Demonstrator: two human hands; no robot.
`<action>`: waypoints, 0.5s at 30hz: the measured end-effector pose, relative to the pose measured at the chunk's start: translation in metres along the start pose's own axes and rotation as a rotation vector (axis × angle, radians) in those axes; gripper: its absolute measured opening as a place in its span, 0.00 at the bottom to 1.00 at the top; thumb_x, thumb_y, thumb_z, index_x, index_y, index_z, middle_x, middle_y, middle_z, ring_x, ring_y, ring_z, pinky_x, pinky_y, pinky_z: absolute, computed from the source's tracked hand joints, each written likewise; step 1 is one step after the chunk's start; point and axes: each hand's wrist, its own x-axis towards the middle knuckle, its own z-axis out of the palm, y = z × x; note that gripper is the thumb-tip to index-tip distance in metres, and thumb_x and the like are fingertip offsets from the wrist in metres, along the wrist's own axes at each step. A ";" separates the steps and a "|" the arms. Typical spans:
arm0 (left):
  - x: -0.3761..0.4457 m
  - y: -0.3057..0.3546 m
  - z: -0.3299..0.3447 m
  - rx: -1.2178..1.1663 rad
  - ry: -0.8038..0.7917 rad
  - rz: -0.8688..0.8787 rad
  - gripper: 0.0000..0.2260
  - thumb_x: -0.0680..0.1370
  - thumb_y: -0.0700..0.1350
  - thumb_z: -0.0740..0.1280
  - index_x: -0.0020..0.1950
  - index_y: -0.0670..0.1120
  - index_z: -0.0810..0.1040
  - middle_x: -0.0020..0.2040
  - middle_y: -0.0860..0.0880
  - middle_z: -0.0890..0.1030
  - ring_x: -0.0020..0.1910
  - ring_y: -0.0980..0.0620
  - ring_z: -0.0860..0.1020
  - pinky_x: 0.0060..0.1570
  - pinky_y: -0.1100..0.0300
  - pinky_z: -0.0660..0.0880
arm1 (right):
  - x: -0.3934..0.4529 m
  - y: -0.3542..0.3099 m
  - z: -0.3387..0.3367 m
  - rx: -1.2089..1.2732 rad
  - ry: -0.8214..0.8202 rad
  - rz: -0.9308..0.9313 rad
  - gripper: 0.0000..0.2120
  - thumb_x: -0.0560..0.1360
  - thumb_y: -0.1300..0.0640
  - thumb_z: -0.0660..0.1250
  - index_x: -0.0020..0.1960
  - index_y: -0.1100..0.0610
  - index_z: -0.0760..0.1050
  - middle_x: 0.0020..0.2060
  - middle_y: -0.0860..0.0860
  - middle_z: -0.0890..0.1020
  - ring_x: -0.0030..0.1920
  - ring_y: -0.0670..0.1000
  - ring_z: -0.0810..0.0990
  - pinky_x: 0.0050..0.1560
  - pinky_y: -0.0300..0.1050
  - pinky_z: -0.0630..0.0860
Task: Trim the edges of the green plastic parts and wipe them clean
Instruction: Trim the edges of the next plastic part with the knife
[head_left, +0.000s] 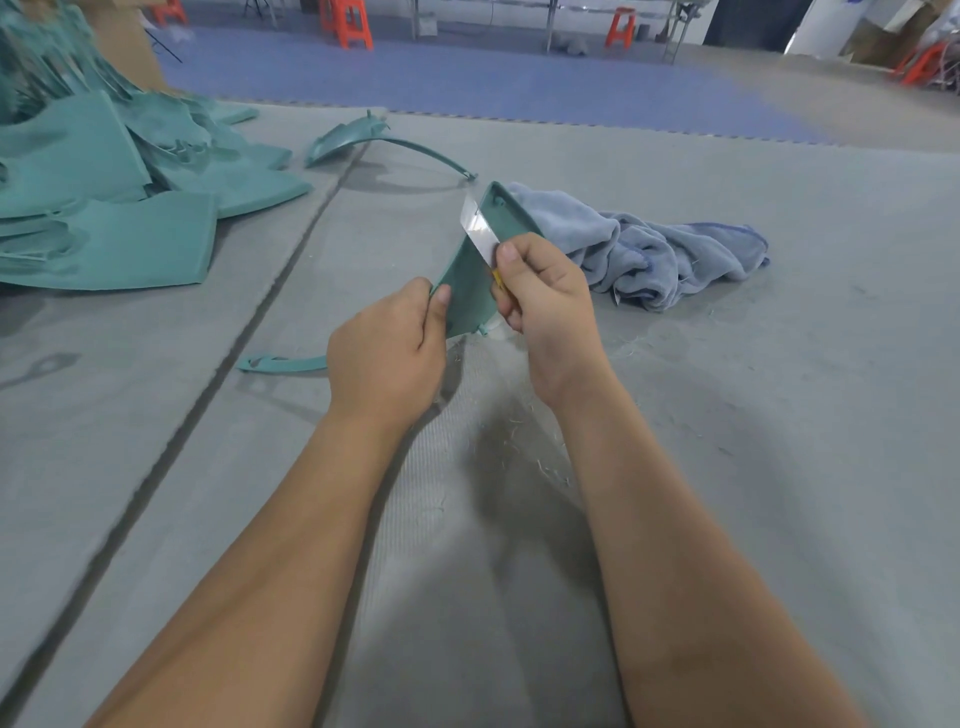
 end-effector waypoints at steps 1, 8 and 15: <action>0.000 0.000 0.000 -0.008 0.002 -0.008 0.17 0.81 0.55 0.49 0.36 0.47 0.60 0.27 0.55 0.62 0.27 0.50 0.61 0.27 0.58 0.50 | -0.001 -0.001 -0.001 0.008 -0.018 -0.001 0.15 0.81 0.63 0.59 0.36 0.56 0.69 0.26 0.45 0.67 0.28 0.42 0.64 0.30 0.30 0.63; 0.000 0.000 0.001 -0.021 0.016 -0.029 0.16 0.81 0.54 0.51 0.38 0.47 0.63 0.29 0.55 0.63 0.31 0.47 0.63 0.28 0.54 0.50 | -0.005 -0.002 0.008 -0.178 -0.085 0.012 0.16 0.80 0.66 0.61 0.34 0.56 0.72 0.23 0.40 0.69 0.29 0.41 0.65 0.33 0.33 0.64; 0.000 0.000 0.000 -0.011 0.025 -0.025 0.17 0.80 0.55 0.50 0.37 0.46 0.64 0.31 0.51 0.68 0.31 0.46 0.64 0.30 0.55 0.52 | -0.004 -0.003 0.010 -0.210 -0.037 0.008 0.15 0.79 0.65 0.62 0.34 0.57 0.72 0.23 0.40 0.68 0.29 0.43 0.65 0.35 0.36 0.63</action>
